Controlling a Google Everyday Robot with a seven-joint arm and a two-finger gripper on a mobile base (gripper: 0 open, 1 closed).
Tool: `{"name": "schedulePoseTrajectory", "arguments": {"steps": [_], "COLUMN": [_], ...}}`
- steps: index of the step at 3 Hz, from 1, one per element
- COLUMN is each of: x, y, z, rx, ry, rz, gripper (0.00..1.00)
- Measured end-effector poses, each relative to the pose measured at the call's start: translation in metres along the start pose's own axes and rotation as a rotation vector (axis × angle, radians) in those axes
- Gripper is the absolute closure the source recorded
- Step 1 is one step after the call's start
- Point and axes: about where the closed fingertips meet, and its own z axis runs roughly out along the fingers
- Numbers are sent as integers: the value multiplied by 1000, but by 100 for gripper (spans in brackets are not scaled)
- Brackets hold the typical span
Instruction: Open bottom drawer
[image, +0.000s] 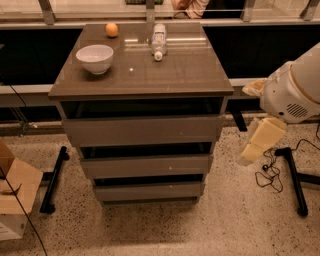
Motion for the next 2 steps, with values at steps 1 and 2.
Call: {"name": "schedulePoseTrajectory", "arguments": {"steps": [1,2], "x": [-9,-21], "y": [6,3], "z": [39,99], "rx": [-6,-10], "ry": [-47,-143], "rz": [13,17], "gripper": [0,0]}}
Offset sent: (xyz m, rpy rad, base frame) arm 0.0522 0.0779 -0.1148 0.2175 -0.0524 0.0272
